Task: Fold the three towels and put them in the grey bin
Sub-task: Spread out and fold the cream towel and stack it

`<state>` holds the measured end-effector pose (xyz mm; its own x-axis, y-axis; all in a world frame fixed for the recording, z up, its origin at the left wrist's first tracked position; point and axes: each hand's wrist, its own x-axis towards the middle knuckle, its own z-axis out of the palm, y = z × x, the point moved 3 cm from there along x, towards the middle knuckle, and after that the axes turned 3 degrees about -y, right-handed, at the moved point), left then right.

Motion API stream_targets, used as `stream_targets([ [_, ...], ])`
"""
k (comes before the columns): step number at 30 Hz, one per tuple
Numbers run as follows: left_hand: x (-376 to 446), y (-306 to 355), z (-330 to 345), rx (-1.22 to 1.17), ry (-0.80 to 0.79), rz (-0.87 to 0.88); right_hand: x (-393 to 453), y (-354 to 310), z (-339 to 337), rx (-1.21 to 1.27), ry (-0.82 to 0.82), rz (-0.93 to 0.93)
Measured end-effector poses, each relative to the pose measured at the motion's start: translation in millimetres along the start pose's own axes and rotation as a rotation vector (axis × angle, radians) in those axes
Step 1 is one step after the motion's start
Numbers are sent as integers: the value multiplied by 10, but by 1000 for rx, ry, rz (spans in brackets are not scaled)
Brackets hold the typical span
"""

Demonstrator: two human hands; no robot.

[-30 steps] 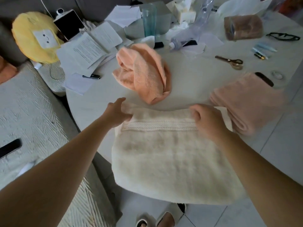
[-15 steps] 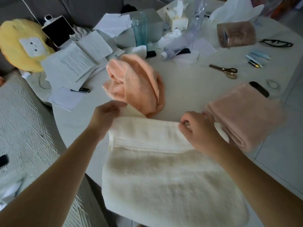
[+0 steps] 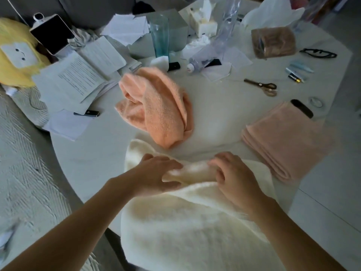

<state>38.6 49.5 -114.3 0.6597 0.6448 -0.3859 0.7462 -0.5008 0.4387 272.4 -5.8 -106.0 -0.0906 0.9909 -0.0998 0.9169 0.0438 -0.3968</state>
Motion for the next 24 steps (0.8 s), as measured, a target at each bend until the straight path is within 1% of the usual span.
stream_targets([
  [3,-50,9,6,-93,113,51,85,205,-68,-90,42,114],
  [5,-26,1,-17,-35,252,74,135,318,-92,-97,17,177],
  [6,5,6,-42,-19,324,62,148,361,-104,-86,-6,197],
  [7,41,7,-71,-34,355,28,152,396,-116,-62,-42,213],
  [8,86,2,-105,-66,345,-22,154,420,-131,-39,-89,223],
  [10,174,-42,-129,-92,228,-141,143,439,-175,20,-199,237],
  [12,231,-68,-114,37,124,-200,113,402,-225,44,-321,241],
  [13,232,-64,-118,118,123,-205,95,373,-242,6,-395,248],
  [14,224,-48,-135,196,161,-194,74,362,-249,-39,-466,255],
  [15,211,-33,-159,250,240,-174,62,351,-252,-69,-514,268],
  [16,195,-15,-194,257,349,-155,60,336,-263,-79,-513,271],
  [17,192,0,-253,225,469,-144,73,312,-294,-84,-445,267],
  [18,204,3,-334,179,583,-147,102,302,-345,-87,-291,255],
  [19,230,-8,-417,134,676,-171,122,295,-421,-102,-86,243],
  [20,270,-25,-496,89,735,-206,129,291,-488,-135,100,239],
  [21,319,-40,-558,54,747,-237,123,282,-512,-175,208,255],
  [22,375,-47,-588,34,705,-263,118,275,-484,-215,196,282],
  [24,453,-51,-565,27,585,-256,84,269,-329,-280,30,305],
])
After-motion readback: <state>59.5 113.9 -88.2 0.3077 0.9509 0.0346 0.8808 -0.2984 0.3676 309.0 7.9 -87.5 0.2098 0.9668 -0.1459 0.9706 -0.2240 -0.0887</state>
